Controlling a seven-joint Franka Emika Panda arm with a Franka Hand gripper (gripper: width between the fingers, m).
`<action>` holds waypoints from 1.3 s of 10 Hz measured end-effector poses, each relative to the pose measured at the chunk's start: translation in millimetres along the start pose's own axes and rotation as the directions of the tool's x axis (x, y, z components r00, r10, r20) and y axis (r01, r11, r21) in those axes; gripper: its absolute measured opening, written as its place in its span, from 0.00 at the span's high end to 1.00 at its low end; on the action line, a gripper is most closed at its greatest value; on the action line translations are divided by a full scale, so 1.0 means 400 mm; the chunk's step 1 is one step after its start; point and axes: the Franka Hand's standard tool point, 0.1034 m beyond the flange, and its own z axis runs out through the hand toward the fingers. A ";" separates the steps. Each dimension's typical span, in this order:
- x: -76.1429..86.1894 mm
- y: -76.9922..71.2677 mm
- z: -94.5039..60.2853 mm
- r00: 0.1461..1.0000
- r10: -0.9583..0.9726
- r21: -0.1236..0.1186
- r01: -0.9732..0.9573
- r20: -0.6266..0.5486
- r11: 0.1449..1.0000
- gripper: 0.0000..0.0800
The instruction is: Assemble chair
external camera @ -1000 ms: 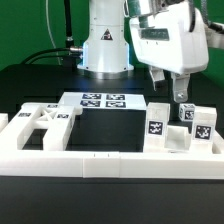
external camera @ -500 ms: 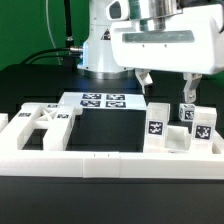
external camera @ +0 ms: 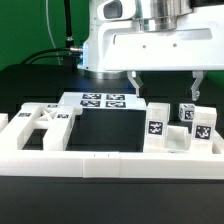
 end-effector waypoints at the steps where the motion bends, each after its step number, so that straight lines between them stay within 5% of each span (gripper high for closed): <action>1: 0.001 0.009 0.002 0.986 -0.167 -0.046 0.167 -0.004 0.985 0.19; 5: -0.008 0.017 0.018 0.951 -0.309 -0.126 0.308 0.014 0.943 0.19; 13: -0.015 0.049 0.062 0.968 -0.246 -0.129 0.236 -0.060 0.963 0.19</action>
Offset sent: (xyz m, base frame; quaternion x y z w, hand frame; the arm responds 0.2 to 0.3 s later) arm -0.0012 -0.0113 -0.0039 -0.1281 -0.0032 -0.1062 0.9861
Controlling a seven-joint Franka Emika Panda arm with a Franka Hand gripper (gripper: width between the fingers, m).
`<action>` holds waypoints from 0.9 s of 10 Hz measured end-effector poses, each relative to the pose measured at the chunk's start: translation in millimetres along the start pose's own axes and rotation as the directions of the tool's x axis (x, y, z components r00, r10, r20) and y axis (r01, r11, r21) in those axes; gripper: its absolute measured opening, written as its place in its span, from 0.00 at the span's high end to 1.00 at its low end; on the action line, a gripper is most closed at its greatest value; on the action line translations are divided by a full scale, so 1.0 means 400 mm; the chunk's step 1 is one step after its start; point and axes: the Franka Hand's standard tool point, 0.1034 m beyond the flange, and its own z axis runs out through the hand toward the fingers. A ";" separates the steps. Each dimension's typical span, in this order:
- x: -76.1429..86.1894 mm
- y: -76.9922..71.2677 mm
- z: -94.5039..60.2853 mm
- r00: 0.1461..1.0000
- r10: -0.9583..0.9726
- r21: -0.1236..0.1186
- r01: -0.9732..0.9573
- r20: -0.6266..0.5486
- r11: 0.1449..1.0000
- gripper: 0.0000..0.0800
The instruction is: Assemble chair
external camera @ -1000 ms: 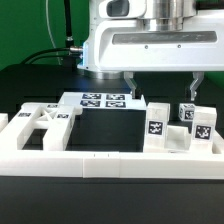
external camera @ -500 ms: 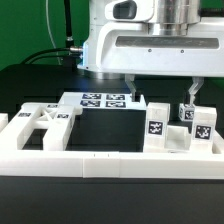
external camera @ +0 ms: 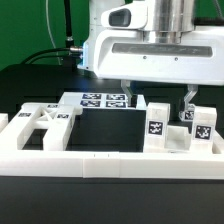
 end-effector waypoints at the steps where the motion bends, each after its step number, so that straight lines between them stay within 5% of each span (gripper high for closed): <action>1: -0.006 0.002 0.014 1.000 -0.002 -0.002 0.002 -0.009 1.000 0.19; 9: -0.015 0.029 0.090 1.000 -0.004 -0.024 0.003 -0.009 1.000 0.19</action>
Offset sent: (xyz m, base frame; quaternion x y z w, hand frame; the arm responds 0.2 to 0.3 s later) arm -0.0007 -0.0041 -0.0138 -0.0056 0.0182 -0.0092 0.9998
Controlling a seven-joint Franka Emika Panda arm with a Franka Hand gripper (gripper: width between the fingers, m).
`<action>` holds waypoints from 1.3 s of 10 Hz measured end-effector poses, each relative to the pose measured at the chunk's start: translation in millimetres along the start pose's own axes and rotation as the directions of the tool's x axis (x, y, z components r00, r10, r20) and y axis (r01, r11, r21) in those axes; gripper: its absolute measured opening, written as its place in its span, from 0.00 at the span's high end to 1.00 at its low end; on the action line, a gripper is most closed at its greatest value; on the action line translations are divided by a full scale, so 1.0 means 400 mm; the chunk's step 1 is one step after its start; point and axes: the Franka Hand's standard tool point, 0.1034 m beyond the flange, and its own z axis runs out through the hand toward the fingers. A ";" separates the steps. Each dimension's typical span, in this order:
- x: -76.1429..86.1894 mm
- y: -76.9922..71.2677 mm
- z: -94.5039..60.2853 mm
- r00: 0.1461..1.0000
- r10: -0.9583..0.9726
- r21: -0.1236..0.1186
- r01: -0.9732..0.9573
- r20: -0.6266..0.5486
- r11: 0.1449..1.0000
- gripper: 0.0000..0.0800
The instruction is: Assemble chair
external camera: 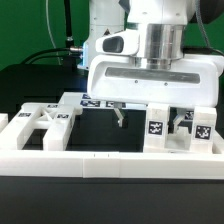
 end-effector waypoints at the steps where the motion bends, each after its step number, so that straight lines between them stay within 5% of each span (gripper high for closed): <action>1: -0.002 0.004 0.006 1.000 0.001 -0.002 -0.001 0.003 1.000 0.19; 7: -0.011 0.019 0.036 1.000 0.004 -0.012 -0.004 0.010 1.000 0.19; 9: -0.012 0.019 0.037 1.000 0.004 -0.012 -0.003 0.011 1.000 0.46; 10: -0.012 0.018 0.038 1.000 0.003 -0.012 -0.003 0.011 1.000 0.46; 12: -0.013 0.016 0.038 1.000 0.002 -0.012 -0.002 0.011 1.000 0.87; 13: -0.013 0.016 0.038 1.000 0.002 -0.011 -0.002 0.011 1.000 0.87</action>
Offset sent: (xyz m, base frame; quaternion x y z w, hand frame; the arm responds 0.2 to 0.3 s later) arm 0.0031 -0.0048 -0.0065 -0.0008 0.0103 -0.0037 0.9999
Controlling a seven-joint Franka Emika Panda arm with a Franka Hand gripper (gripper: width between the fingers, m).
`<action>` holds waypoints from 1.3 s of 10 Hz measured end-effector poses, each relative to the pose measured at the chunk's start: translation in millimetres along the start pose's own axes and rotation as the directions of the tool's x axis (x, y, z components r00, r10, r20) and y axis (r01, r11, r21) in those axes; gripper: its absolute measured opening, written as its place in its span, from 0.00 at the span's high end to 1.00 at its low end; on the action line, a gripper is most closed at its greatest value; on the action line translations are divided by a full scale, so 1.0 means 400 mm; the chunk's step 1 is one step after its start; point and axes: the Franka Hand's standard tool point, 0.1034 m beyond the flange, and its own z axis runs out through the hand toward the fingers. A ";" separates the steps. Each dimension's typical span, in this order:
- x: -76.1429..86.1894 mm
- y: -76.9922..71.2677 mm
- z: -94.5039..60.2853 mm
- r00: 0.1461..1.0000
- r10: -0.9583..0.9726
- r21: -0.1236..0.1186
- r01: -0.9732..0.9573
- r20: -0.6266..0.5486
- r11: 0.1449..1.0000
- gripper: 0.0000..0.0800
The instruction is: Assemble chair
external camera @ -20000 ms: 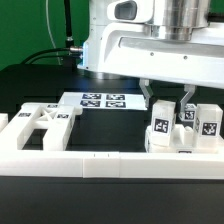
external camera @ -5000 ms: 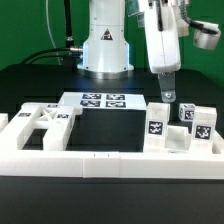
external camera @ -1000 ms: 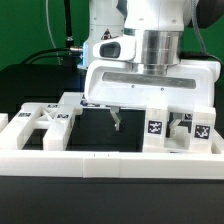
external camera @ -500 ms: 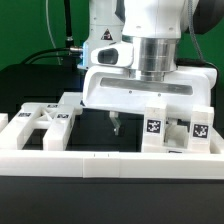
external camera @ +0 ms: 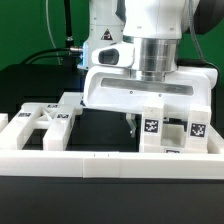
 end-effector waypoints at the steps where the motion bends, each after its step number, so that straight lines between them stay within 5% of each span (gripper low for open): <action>1: 0.002 -0.001 -0.002 1.000 0.000 0.001 0.000 -0.002 1.000 0.96; 5: 0.002 -0.004 -0.019 1.000 -0.011 0.004 0.011 0.003 1.000 0.96; 10: -0.025 0.043 -0.168 0.975 -0.102 0.037 0.097 0.197 0.995 0.96; 13: -0.039 0.049 -0.158 0.921 -0.096 0.029 0.092 0.378 0.995 0.96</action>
Offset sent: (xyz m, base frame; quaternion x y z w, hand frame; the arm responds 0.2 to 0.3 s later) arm -0.0051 0.0033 0.0061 0.0038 -0.0103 -0.0036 0.9999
